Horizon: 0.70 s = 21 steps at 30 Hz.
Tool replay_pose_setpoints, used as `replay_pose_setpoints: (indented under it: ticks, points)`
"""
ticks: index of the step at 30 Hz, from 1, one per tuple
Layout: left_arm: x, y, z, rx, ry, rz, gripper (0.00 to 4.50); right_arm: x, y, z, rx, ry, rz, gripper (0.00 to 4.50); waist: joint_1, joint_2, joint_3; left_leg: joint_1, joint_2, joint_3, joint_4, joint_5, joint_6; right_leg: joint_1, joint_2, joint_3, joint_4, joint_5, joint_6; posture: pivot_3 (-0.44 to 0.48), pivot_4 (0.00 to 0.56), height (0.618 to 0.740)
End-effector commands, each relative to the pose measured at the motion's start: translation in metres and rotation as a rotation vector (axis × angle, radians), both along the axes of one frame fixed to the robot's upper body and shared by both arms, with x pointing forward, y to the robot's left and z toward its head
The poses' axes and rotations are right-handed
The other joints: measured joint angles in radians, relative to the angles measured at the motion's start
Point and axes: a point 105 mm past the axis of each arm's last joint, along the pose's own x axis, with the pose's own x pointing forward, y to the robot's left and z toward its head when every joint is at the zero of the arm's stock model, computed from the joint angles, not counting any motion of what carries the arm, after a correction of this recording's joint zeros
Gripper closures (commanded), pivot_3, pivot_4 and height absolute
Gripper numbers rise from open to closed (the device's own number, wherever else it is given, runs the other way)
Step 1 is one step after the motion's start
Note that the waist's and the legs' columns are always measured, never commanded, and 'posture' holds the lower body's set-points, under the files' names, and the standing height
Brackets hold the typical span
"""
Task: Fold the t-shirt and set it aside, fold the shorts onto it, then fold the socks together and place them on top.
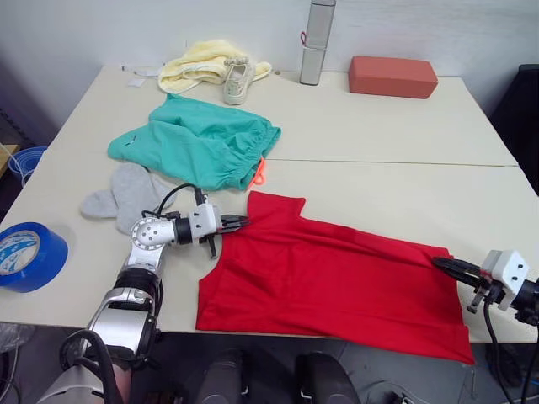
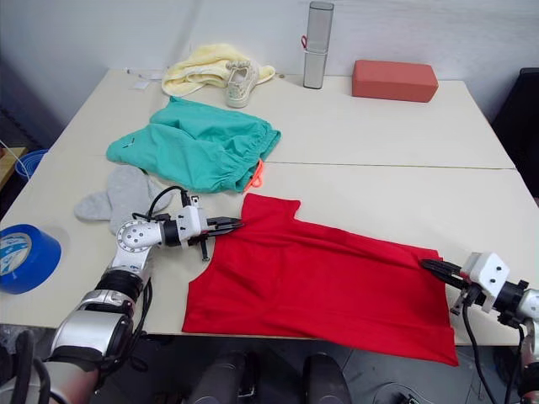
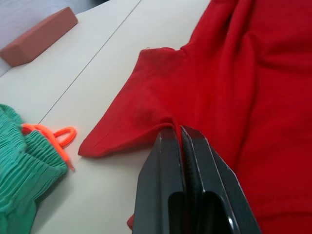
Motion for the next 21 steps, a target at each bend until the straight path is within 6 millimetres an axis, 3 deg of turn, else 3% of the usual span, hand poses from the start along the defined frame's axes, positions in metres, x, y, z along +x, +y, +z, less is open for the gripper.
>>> replay_pose_setpoints:
  ticks: [1,4,7,10,13,15,17,21]
  points:
    - [-0.005,0.002,0.001,-0.019,0.056,-0.030,3.88,-0.004,0.006,0.006,0.037,0.023,0.034,4.50,0.000,0.000,0.000,0.000,0.000,0.000,0.000,0.000,0.000,0.000,0.000,0.000,0.000,0.000,0.000,0.000,0.150,0.740]
    - [-0.007,0.010,0.002,-0.031,0.126,-0.030,2.94,-0.008,0.009,0.011,0.047,0.040,0.060,3.86,0.000,0.000,0.000,0.000,0.000,-0.001,0.000,0.000,0.000,0.000,0.000,0.001,0.000,0.000,0.000,0.000,0.150,0.740]
    - [-0.007,0.027,0.007,-0.045,0.275,0.001,1.93,-0.014,0.012,0.022,0.055,0.078,0.091,2.81,0.000,0.000,0.000,0.000,0.000,-0.001,0.000,0.000,0.000,0.000,0.000,0.002,0.000,0.000,0.000,0.000,0.150,0.740]
    - [0.001,0.047,0.030,-0.125,0.463,0.077,0.93,-0.020,0.013,0.042,0.097,0.147,0.097,1.71,-0.004,0.001,0.000,0.000,0.000,-0.001,0.000,0.000,0.000,0.000,0.000,0.002,0.001,0.000,0.000,0.000,0.150,0.740]
    - [0.008,0.046,0.045,-0.198,0.626,0.144,0.01,-0.021,0.008,0.052,0.115,0.186,0.067,0.66,-0.001,0.001,0.000,0.000,0.001,-0.003,0.000,-0.001,0.001,0.001,-0.001,0.002,0.000,0.000,0.000,0.000,0.150,0.740]
    - [0.011,0.036,0.051,-0.240,0.752,0.176,0.00,-0.017,0.005,0.060,0.125,0.183,0.050,0.02,0.008,0.001,0.000,0.000,0.000,-0.004,0.000,-0.001,0.002,0.002,-0.001,0.001,0.000,0.000,0.000,0.000,0.150,0.740]
    - [0.012,0.023,0.059,-0.276,0.824,0.163,0.00,-0.012,0.005,0.065,0.134,0.173,0.041,0.02,0.010,0.001,0.000,0.000,-0.001,-0.005,0.001,-0.002,0.003,0.003,-0.001,0.001,0.000,0.000,0.000,0.000,0.150,0.740]
    - [0.020,0.005,0.052,-0.248,0.988,0.255,0.00,-0.001,0.008,0.070,0.161,0.194,0.036,0.02,0.006,0.000,0.000,-0.001,-0.001,-0.004,0.001,-0.001,0.002,0.003,-0.001,0.001,0.000,0.000,0.000,0.000,0.150,0.740]
